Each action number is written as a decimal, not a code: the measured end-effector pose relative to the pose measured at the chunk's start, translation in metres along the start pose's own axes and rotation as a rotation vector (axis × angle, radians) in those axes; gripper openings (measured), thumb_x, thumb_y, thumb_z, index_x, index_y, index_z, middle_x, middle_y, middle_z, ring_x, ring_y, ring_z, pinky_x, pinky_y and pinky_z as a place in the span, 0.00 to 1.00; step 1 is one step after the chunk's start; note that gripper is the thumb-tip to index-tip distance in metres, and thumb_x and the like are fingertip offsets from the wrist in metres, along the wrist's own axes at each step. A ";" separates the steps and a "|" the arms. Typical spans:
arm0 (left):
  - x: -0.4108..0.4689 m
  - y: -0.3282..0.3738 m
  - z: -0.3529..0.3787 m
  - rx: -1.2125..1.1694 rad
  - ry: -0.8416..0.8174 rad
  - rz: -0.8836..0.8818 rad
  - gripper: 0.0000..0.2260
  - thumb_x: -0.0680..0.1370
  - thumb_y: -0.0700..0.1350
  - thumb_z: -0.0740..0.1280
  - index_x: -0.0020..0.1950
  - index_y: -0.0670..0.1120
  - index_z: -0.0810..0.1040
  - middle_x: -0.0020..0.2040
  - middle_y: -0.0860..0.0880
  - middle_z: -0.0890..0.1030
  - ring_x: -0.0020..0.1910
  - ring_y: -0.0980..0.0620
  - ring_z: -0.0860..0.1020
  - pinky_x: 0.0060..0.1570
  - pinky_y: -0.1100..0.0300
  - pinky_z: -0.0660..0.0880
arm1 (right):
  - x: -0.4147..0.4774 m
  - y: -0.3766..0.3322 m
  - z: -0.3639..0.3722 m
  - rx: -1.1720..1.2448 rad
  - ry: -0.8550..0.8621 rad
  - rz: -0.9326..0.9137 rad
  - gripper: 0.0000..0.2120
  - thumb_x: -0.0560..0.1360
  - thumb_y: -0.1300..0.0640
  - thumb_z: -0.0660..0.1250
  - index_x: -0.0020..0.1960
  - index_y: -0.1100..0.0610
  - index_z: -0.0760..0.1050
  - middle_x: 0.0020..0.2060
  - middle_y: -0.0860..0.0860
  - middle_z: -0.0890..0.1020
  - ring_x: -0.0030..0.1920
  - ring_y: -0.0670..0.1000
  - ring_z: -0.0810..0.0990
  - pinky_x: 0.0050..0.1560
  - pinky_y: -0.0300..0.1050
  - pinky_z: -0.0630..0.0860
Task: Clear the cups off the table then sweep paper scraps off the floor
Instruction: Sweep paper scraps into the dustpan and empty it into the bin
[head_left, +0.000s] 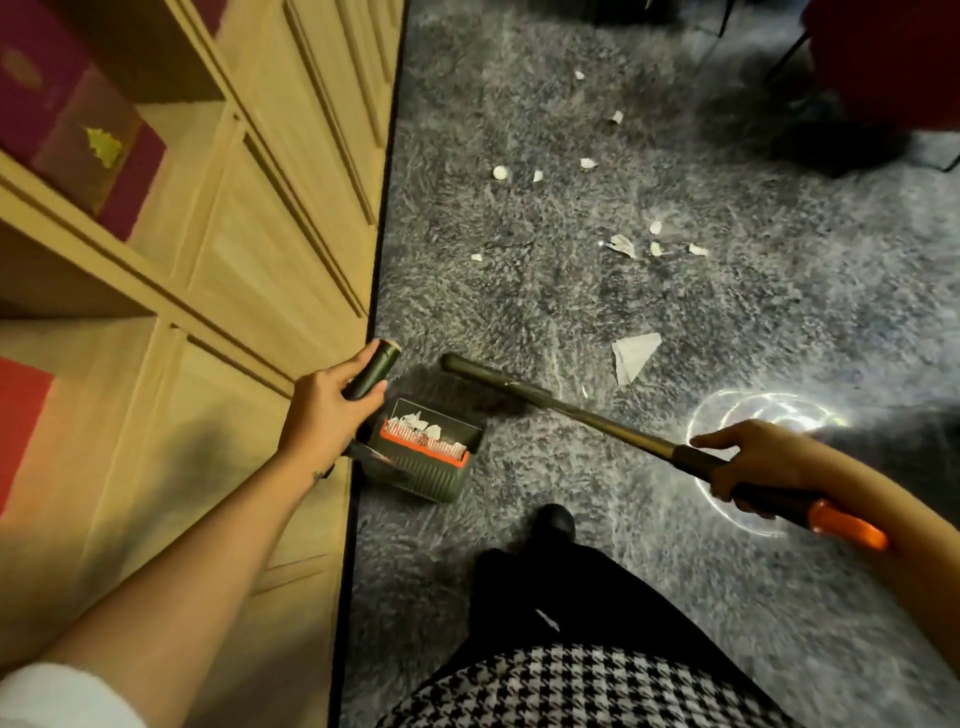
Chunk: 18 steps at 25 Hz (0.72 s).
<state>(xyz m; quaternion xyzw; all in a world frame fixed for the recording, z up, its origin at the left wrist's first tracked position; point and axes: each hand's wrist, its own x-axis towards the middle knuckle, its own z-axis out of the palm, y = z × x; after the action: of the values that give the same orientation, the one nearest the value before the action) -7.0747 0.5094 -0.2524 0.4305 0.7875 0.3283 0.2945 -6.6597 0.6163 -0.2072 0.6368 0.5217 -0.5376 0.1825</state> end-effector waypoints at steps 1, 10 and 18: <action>0.011 0.010 0.006 0.023 -0.036 0.029 0.22 0.73 0.45 0.72 0.66 0.57 0.74 0.55 0.49 0.83 0.40 0.57 0.79 0.39 0.56 0.76 | 0.000 0.006 -0.007 0.034 0.030 0.007 0.27 0.68 0.72 0.68 0.64 0.56 0.75 0.22 0.56 0.78 0.19 0.51 0.75 0.21 0.38 0.71; 0.158 0.134 0.117 0.354 -0.381 0.383 0.26 0.73 0.43 0.72 0.69 0.56 0.68 0.49 0.38 0.83 0.50 0.42 0.81 0.46 0.50 0.75 | 0.043 0.047 -0.112 0.506 0.404 0.132 0.07 0.69 0.72 0.68 0.46 0.71 0.79 0.30 0.62 0.79 0.27 0.57 0.75 0.22 0.40 0.73; 0.272 0.226 0.209 0.393 -0.613 0.565 0.30 0.74 0.42 0.72 0.69 0.58 0.61 0.56 0.43 0.82 0.51 0.44 0.81 0.48 0.53 0.76 | 0.108 0.051 -0.179 0.767 0.564 0.275 0.07 0.70 0.69 0.67 0.33 0.69 0.75 0.22 0.59 0.76 0.21 0.54 0.72 0.27 0.42 0.70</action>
<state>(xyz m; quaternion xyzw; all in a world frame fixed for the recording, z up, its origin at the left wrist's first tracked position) -6.9333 0.8952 -0.2553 0.7533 0.5632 0.0978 0.3254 -6.5402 0.7890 -0.2550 0.8416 0.2263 -0.4687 -0.1441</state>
